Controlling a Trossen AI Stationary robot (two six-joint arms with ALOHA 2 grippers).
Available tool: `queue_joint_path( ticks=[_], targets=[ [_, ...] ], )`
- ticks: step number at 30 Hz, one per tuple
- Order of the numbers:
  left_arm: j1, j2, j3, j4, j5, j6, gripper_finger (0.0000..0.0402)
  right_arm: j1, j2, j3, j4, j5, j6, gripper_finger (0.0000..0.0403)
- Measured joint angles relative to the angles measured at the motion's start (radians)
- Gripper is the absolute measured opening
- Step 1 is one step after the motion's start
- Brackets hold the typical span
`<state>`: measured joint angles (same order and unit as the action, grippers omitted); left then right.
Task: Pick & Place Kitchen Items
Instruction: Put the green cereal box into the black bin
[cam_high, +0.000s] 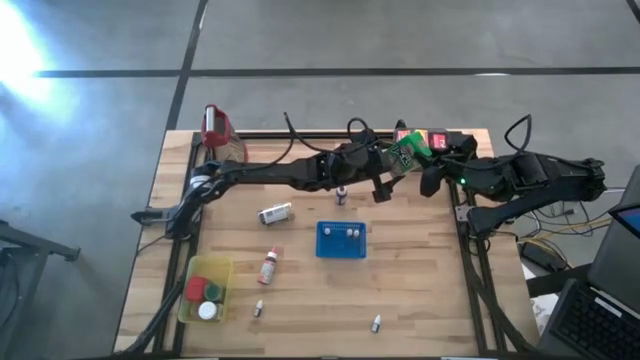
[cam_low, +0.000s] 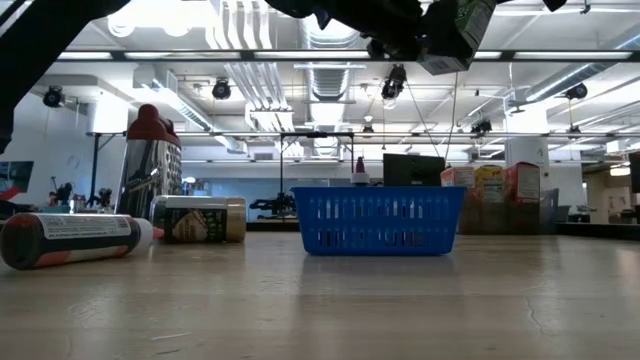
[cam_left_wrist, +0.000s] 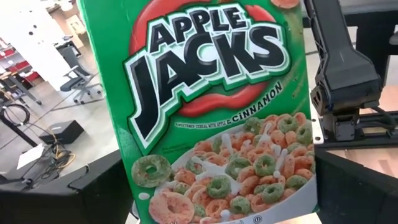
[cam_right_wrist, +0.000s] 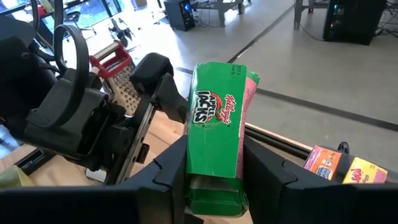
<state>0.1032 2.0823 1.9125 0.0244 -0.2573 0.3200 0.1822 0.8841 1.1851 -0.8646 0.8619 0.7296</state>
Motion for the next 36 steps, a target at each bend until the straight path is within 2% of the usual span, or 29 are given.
queue_joint_path(
  ticks=[5,13,20,23,27,36],
  targets=[
    [0.000,-0.004,0.000,-0.023,0.006,0.031,0.0400,0.001,0.001,0.000,0.000,-0.002,0.000,0.0125],
    [-0.001,-0.008,0.000,-0.052,-0.020,0.107,0.0400,0.001,0.001,-0.001,-0.004,-0.003,-0.005,0.0107],
    [0.002,-0.028,0.000,-0.104,-0.282,0.093,0.0400,0.000,0.000,0.000,-0.024,0.002,0.000,0.0115],
    [0.006,-0.034,0.000,-0.111,-0.333,0.067,0.0400,0.000,-0.003,0.000,-0.028,0.001,0.000,0.0121],
    [0.005,-0.034,-0.002,-0.123,-0.336,0.066,0.0400,0.000,-0.013,0.000,-0.033,0.001,0.000,0.0120],
    [0.002,-0.034,-0.002,-0.180,-0.305,0.063,0.0400,0.000,-0.041,-0.001,-0.041,0.005,0.000,0.0090]
  ],
)
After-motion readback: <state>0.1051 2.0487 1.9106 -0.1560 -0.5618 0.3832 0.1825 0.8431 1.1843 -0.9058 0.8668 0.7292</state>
